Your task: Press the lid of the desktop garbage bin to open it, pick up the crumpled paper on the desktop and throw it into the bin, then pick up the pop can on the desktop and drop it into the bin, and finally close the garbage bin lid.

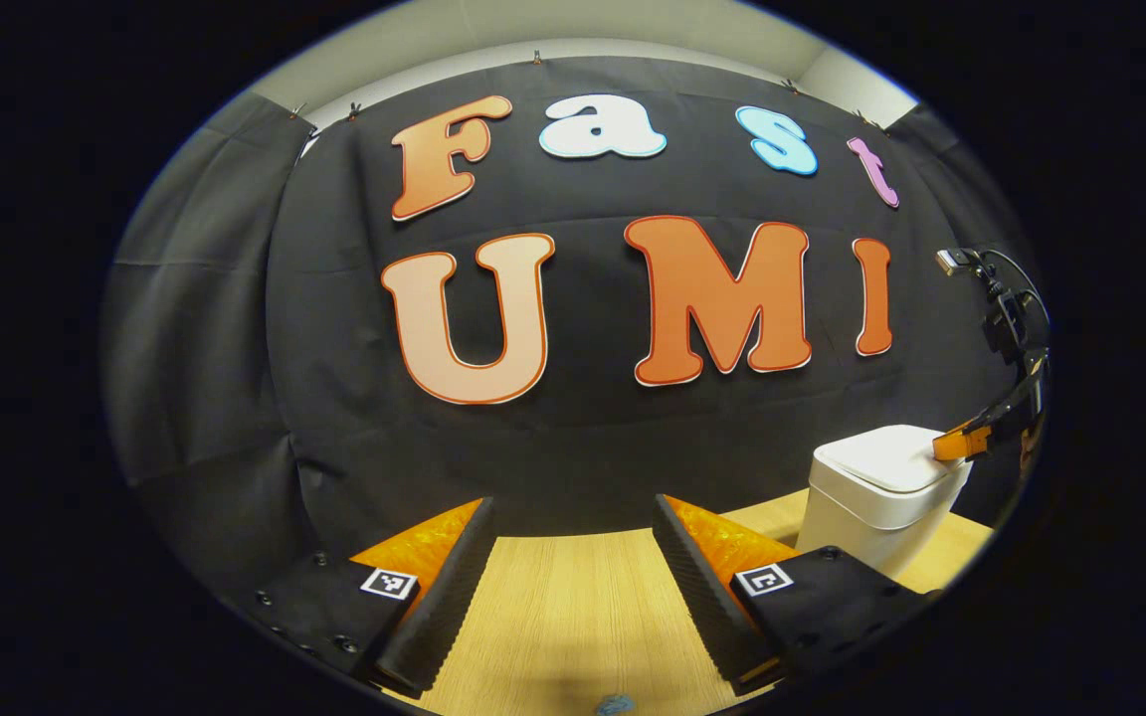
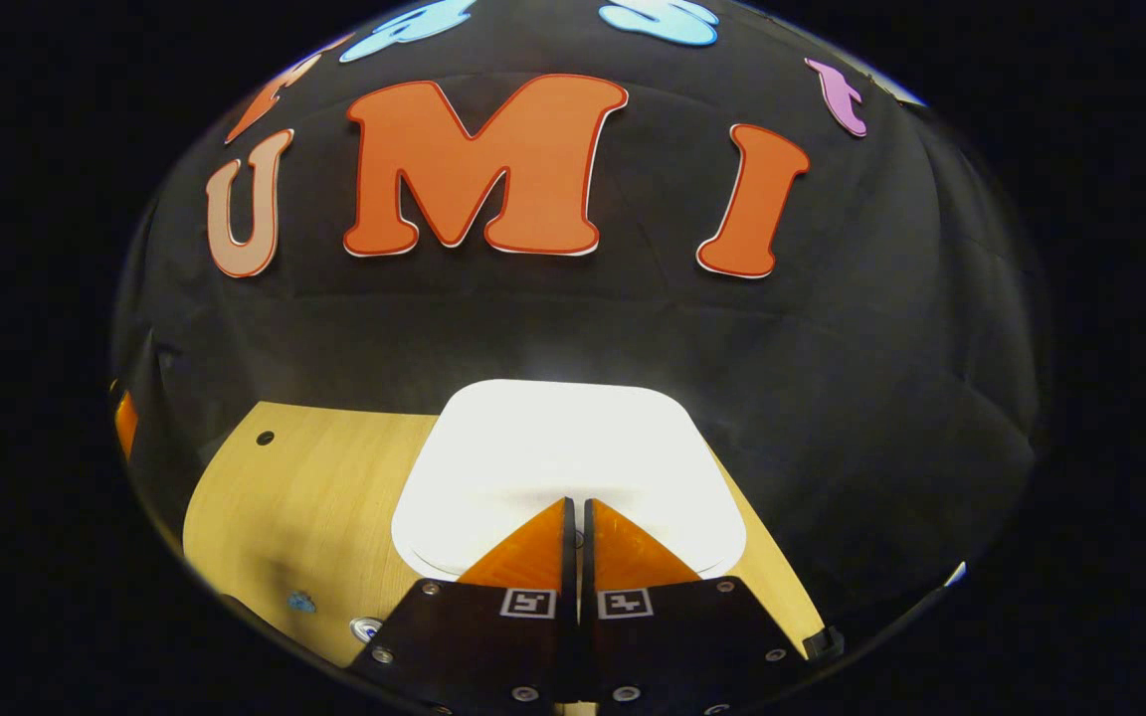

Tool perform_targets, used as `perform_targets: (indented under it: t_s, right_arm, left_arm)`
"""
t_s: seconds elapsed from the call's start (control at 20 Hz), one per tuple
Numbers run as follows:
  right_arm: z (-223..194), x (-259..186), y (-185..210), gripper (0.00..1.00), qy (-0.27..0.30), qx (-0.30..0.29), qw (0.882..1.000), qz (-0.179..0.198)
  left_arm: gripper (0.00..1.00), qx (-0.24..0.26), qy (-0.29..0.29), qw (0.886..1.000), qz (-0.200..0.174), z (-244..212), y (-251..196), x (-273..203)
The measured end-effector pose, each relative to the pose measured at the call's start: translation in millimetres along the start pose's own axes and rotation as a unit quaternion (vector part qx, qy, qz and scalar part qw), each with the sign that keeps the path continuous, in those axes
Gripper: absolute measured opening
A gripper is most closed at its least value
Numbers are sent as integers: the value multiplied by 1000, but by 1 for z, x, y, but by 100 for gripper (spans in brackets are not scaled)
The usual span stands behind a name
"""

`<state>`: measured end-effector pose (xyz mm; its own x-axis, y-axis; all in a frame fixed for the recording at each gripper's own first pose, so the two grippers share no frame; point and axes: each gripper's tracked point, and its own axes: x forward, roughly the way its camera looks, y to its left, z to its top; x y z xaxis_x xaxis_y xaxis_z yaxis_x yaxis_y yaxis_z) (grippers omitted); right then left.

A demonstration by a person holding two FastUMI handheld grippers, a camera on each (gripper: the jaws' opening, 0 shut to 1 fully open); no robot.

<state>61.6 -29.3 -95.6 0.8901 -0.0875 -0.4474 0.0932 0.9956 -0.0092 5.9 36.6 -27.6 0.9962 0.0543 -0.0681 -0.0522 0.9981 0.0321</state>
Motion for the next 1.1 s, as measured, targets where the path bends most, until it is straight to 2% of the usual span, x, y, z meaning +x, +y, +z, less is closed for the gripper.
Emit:
perform_targets:
  t_s: [0.3, 0.35, 0.5, 0.75, 1.05, 1.1]
  right_arm:
    - [38, -18, -12, 1, -71, -4, 997, -18]
    - [46, -23, -12, 4, -88, -5, 996, -19]
    - [63, -36, -12, 6, -130, -6, 991, -17]
    - [76, -51, -5, 11, -165, -1, 986, -1]
    - [63, -63, 15, 38, -184, -3, 982, 36]
    - [60, -65, 19, 46, -187, -8, 981, 44]
  left_arm:
    - [100, 7, -1, 1000, -3, -2, -1, -4]
    - [100, 7, -1, 1000, -4, -4, 0, -5]
    - [100, 6, 2, 1000, -6, -6, -1, -4]
    - [100, 3, -4, 1000, -12, -4, -3, -7]
    - [100, 0, 2, 1000, -16, -11, -4, -8]
    - [100, 0, 4, 1000, -17, -12, -4, -8]
